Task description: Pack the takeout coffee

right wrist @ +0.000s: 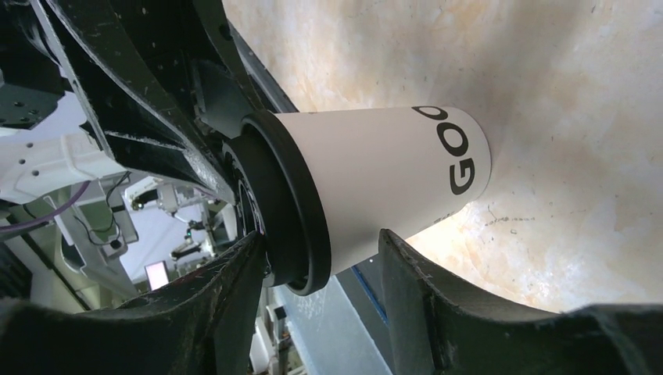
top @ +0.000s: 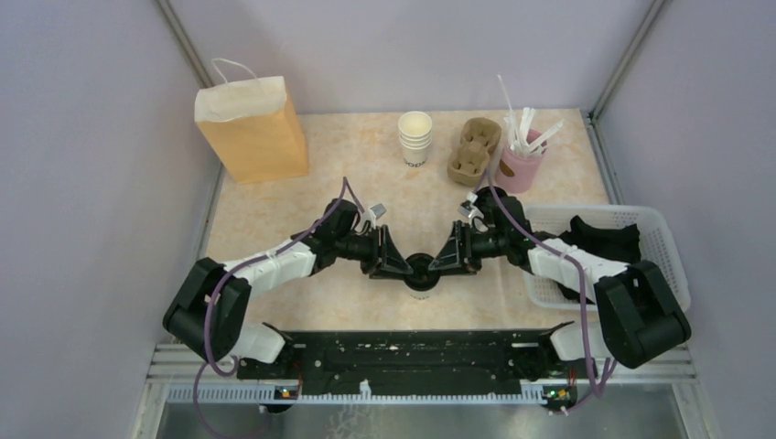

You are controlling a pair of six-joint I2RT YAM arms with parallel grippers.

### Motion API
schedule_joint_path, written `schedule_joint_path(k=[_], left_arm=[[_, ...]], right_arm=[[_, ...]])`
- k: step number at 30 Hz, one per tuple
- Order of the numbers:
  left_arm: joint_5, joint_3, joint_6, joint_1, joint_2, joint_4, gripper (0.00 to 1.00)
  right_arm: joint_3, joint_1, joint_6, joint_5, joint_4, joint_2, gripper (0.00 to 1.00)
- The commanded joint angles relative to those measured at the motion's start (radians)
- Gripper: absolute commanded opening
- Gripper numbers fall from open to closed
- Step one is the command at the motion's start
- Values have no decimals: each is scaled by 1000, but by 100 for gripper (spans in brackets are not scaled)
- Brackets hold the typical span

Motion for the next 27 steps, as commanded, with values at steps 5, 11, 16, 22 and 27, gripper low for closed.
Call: schedule_joint_path(k=[5,11,16,22,27], left_arm=[[-148,-65,103,1,25,-138,45],[-139,87,161,9,-67,-249,77],[-113,62,106,24,-149,-219,86],[-85,-12,30,42,-162,-130,66],[-82,-2,31,42,-120,-133,59]], right_arm=[[-32,-40,-13,43,57,50,54],[49,-40,-79,70,-79,15,54],[57,-40,-87,66,-90,19,54],[67,-40,-98,62,-104,20,54],[73,-39,-113,62,-121,25,54]])
